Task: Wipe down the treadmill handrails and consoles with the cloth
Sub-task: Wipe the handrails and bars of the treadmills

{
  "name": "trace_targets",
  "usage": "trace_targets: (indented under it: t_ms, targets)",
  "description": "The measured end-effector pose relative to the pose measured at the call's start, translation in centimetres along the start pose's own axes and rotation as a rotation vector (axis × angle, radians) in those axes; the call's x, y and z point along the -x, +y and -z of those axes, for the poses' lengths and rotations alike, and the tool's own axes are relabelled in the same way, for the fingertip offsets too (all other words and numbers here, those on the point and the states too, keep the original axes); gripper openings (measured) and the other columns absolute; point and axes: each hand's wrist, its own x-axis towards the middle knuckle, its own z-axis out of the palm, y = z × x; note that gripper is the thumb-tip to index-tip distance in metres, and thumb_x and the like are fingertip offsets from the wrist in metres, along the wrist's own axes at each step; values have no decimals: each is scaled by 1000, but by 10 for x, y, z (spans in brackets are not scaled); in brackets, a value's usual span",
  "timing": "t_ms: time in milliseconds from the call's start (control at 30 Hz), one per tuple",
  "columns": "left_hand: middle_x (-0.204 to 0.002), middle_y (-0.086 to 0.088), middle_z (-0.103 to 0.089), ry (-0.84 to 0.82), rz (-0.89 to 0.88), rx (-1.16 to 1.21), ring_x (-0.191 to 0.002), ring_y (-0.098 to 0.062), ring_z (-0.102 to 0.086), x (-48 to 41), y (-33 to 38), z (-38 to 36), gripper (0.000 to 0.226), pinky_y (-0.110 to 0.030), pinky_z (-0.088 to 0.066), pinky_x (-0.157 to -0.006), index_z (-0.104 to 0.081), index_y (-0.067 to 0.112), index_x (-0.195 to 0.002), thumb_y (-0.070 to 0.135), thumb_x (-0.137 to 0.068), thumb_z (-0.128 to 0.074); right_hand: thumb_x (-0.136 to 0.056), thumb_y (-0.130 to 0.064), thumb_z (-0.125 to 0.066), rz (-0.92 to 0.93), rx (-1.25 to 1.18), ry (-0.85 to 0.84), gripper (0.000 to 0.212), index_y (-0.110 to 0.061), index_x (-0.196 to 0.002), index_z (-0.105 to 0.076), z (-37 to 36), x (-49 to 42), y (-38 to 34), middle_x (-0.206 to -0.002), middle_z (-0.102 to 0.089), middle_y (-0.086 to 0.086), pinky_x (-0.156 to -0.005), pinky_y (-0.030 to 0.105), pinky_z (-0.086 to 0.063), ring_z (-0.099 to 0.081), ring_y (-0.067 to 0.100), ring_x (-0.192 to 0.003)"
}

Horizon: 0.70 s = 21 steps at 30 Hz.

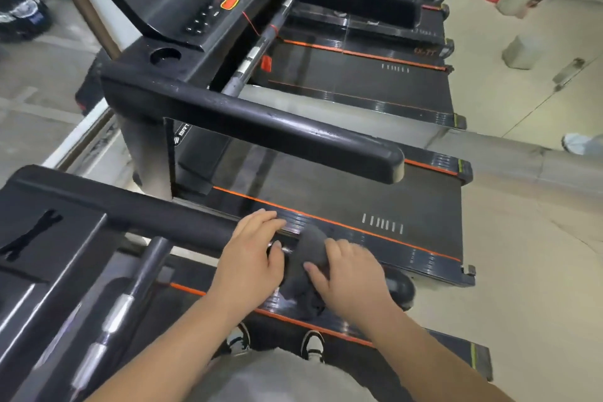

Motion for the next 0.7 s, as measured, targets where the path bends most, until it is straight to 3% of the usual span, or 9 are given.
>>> trace_targets:
  t_ms: [133,200,300,433,500,567,700]
  targets:
    - [-138,1,-60,-45,0,22,-138,-17,-45,7,23,-18,37,-4,-15,-114,-68,13,-125,7,-89,-62,-94,-72,-24,-99,-17,-58,64,-21,-106,-62,10,30,64,-96,-67,1,-79,42,-49,-66,31,-93]
    - [-138,2,-60,-33,-26,22,-137,-16,-46,16,24,-24,38,-12,-22,-117,-68,14,-125,8,-88,-61,-89,-74,-9,-128,-55,-73,74,-25,-112,-60,16,33,72,-105,-66,-1,-85,41,-48,-64,28,-103]
    - [-135,4,-61,30,-19,0,-135,-15,-49,28,17,-26,37,-22,-34,-115,-69,15,-123,13,-88,-58,-84,-69,0,-143,-29,-13,80,-23,-106,-61,13,16,51,-104,-69,2,-83,42,-49,-66,31,-101]
    - [-131,-1,-65,44,4,-67,-129,-21,-55,32,21,-33,38,-29,-39,-112,-71,13,-120,11,-84,-59,-89,-63,-24,-92,-31,-23,65,-14,-90,-67,5,-7,-8,-83,-71,11,-68,43,-50,-69,35,-75]
    - [-130,0,-65,45,-40,-38,-128,-17,-55,27,35,-37,41,-31,-39,-112,-70,16,-119,6,-81,-58,-89,-53,-28,-19,11,-35,55,-14,-99,-66,6,-10,-21,-89,-70,10,-70,43,-48,-68,33,-78]
    - [-131,3,-64,23,-78,-16,-129,-13,-53,15,45,-44,44,-24,-36,-113,-69,19,-119,2,-80,-58,-90,-51,-26,32,-36,-12,54,-16,-108,-63,7,-6,-8,-97,-69,8,-76,44,-49,-68,32,-87]
    - [-133,3,-63,-33,-73,-16,-129,-13,-52,5,61,-64,42,-7,-27,-110,-70,14,-122,-2,-84,-64,-93,-66,-37,-64,-98,15,56,-19,-98,-66,-1,30,61,-85,-67,3,-69,42,-51,-66,30,-78]
